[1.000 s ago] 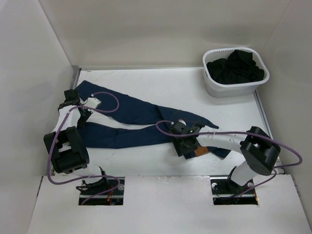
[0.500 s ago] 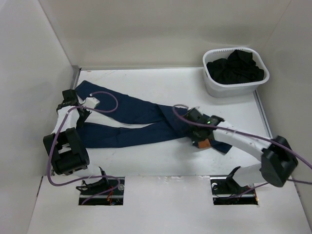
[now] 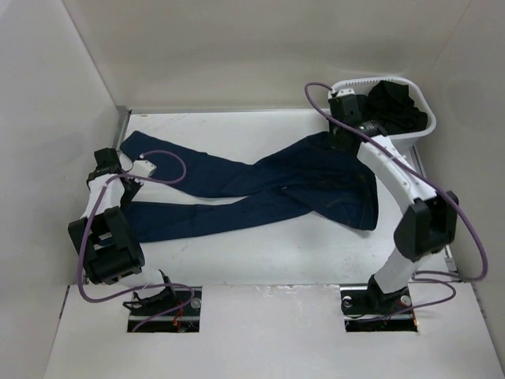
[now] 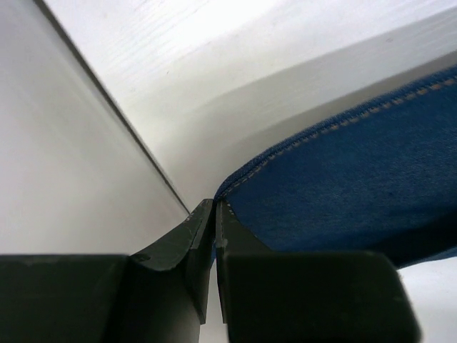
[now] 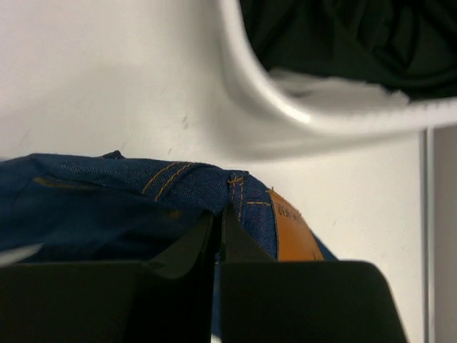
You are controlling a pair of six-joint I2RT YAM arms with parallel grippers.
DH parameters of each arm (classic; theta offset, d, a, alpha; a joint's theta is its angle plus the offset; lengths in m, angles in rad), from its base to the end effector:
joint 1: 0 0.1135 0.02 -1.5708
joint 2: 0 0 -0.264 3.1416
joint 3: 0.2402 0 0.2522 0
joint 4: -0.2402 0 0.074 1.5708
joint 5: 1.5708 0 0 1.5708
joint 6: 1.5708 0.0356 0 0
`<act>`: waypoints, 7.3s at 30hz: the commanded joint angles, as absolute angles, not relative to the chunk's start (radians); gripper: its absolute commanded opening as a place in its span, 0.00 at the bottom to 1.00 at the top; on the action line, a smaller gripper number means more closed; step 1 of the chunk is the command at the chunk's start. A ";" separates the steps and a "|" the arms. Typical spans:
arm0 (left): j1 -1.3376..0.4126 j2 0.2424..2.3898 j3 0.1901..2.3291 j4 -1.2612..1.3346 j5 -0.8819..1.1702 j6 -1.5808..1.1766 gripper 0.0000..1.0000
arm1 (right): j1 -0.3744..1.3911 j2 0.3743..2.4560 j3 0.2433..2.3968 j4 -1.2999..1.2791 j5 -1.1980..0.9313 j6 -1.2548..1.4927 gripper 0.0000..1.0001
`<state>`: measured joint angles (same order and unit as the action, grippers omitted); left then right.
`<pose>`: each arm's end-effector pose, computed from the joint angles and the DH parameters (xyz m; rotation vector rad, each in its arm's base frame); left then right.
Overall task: Fold and stack the trousers
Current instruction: Flatten the trousers out, then fold the trousers
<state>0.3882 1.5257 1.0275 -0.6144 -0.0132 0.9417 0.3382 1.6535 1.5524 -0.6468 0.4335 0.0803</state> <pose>0.2779 0.1142 0.2146 0.7500 2.6559 0.4114 0.3535 0.1085 0.3393 -0.0746 2.2495 -0.2795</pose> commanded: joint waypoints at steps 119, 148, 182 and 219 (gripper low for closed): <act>0.604 1.419 0.611 -0.499 0.189 2.367 0.54 | -0.380 1.028 0.716 -0.452 0.215 0.746 0.24; 0.820 1.373 0.919 -0.979 0.063 2.425 0.00 | -0.470 0.924 0.689 -0.616 0.267 0.644 0.13; 0.651 1.400 0.959 -0.646 0.094 2.057 0.47 | 0.002 1.202 0.602 -0.526 0.301 1.107 0.35; 0.297 2.339 2.206 -0.680 0.279 0.666 0.65 | 0.219 1.114 0.922 -0.342 0.534 0.646 0.50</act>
